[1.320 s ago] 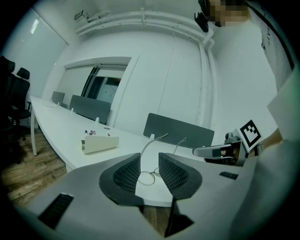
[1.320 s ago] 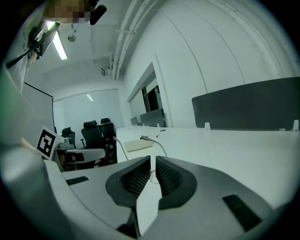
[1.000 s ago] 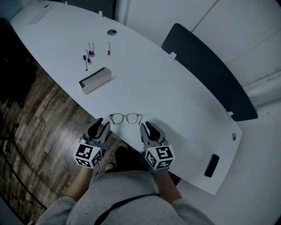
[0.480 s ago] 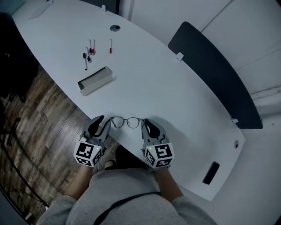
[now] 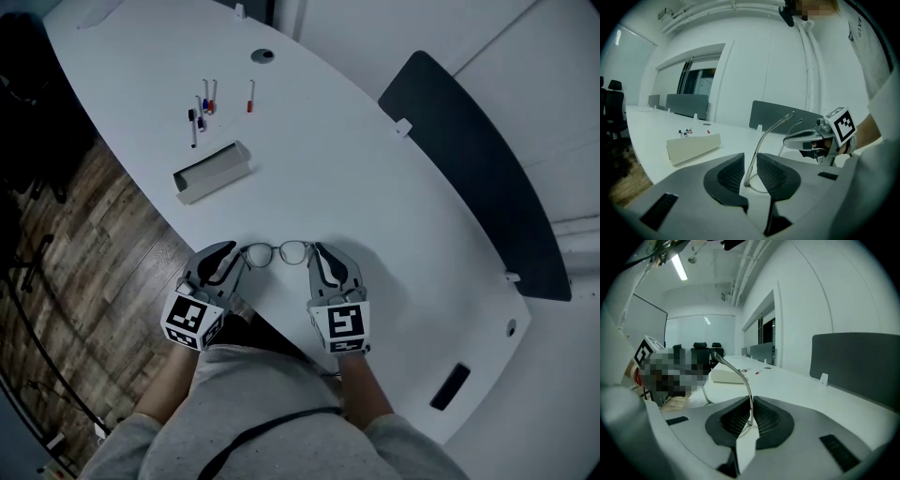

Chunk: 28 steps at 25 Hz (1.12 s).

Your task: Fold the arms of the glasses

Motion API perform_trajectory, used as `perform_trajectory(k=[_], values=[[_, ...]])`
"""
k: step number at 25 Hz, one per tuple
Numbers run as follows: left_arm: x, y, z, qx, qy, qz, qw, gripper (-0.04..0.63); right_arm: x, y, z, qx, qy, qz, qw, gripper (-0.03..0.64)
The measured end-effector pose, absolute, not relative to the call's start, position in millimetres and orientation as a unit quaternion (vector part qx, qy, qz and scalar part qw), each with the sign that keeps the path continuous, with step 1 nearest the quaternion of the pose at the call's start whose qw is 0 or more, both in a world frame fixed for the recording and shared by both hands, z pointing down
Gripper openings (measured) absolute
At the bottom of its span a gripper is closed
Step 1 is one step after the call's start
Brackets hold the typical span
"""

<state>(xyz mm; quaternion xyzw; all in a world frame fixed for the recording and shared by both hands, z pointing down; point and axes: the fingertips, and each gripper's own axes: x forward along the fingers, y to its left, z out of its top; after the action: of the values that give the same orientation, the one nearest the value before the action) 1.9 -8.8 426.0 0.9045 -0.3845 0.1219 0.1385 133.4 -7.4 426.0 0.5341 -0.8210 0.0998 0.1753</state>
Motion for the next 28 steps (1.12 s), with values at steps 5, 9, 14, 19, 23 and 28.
perform_trajectory(k=[5, 9, 14, 19, 23, 28], values=[[-1, -12, 432, 0.903, -0.386, 0.135, 0.131, 0.06, 118, -14, 427, 0.51, -0.831, 0.053, 0.214, 0.032], [-6, -20, 434, 0.904, -0.38, 0.143, 0.13, 0.058, 114, -23, 431, 0.508, -0.828, 0.033, 0.233, 0.032], [-13, -26, 440, 0.909, -0.365, 0.152, 0.133, 0.057, 97, -33, 432, 0.49, -0.824, -0.022, 0.283, 0.032], [-19, -35, 440, 0.912, -0.358, 0.143, 0.14, 0.057, 70, -37, 439, 0.445, -0.82, -0.1, 0.347, 0.032], [-22, -40, 441, 0.914, -0.352, 0.137, 0.148, 0.057, 57, -42, 445, 0.42, -0.813, -0.139, 0.379, 0.032], [-27, -41, 440, 0.916, -0.342, 0.132, 0.161, 0.057, 46, -47, 450, 0.399, -0.807, -0.166, 0.402, 0.032]])
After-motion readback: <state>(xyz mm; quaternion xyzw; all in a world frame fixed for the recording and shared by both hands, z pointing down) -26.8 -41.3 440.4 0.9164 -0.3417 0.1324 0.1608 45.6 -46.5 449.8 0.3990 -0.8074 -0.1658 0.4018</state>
